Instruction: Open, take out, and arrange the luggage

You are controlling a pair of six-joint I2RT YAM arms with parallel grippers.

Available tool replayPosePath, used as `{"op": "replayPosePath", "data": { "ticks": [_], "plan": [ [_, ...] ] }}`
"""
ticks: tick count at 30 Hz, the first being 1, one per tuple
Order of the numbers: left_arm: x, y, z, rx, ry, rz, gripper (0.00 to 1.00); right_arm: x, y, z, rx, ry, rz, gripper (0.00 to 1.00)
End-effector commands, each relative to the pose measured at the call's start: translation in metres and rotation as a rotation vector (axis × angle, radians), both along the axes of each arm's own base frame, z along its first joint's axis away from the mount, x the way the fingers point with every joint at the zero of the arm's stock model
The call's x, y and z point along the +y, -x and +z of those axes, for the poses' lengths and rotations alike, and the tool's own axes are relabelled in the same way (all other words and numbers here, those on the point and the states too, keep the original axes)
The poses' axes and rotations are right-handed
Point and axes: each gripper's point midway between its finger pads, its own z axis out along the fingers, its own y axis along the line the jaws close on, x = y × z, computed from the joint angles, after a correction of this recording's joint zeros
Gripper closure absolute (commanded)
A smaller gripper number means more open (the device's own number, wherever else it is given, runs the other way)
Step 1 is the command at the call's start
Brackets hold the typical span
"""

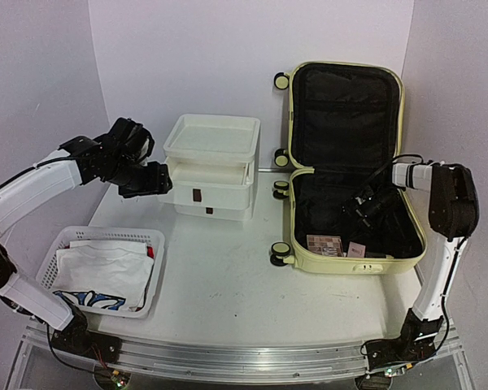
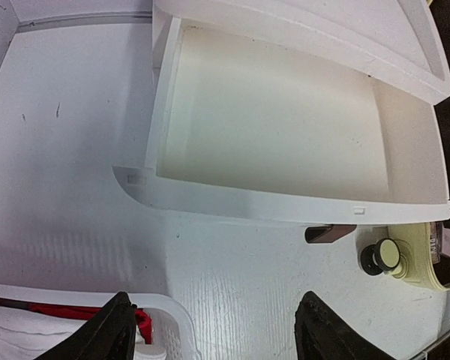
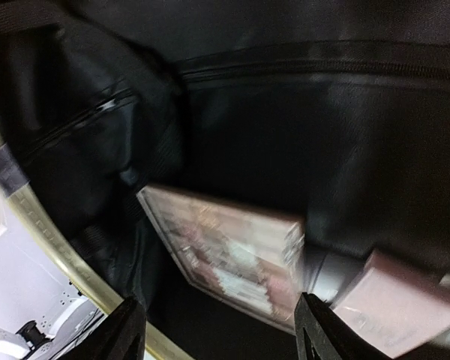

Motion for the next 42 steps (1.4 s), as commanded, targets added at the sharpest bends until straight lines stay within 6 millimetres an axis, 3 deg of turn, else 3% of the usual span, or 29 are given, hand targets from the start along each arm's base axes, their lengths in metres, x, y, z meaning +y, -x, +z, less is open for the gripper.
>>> {"op": "replayPosePath", "data": {
  "ticks": [1, 6, 12, 22, 28, 31, 42],
  "plan": [
    [-0.003, -0.002, 0.017, -0.018, 0.037, 0.006, 0.27, 0.002, -0.023, 0.004, -0.063, -0.064, 0.037, 0.31],
    [-0.004, -0.005, 0.023, -0.035, 0.03, -0.004, 0.27, -0.019, -0.033, -0.003, -0.082, -0.071, 0.016, 0.32],
    [-0.009, -0.006, 0.024, -0.034, 0.034, -0.029, 0.27, -0.003, -0.042, -0.008, -0.076, -0.225, 0.037, 0.42],
    [-0.001, -0.003, 0.03, -0.061, 0.019, -0.013, 0.27, 0.009, -0.031, -0.008, -0.07, -0.334, 0.057, 0.43],
    [0.001, -0.002, 0.033, -0.071, 0.02, -0.014, 0.27, 0.001, -0.019, -0.025, -0.055, -0.245, 0.093, 0.42],
    [0.002, -0.001, 0.033, -0.074, 0.019, -0.015, 0.27, -0.013, -0.012, -0.039, -0.038, -0.118, 0.118, 0.37],
    [0.003, -0.002, 0.035, -0.091, 0.007, -0.015, 0.26, 0.01, 0.006, -0.018, -0.039, -0.297, 0.128, 0.55]
  ]
}}
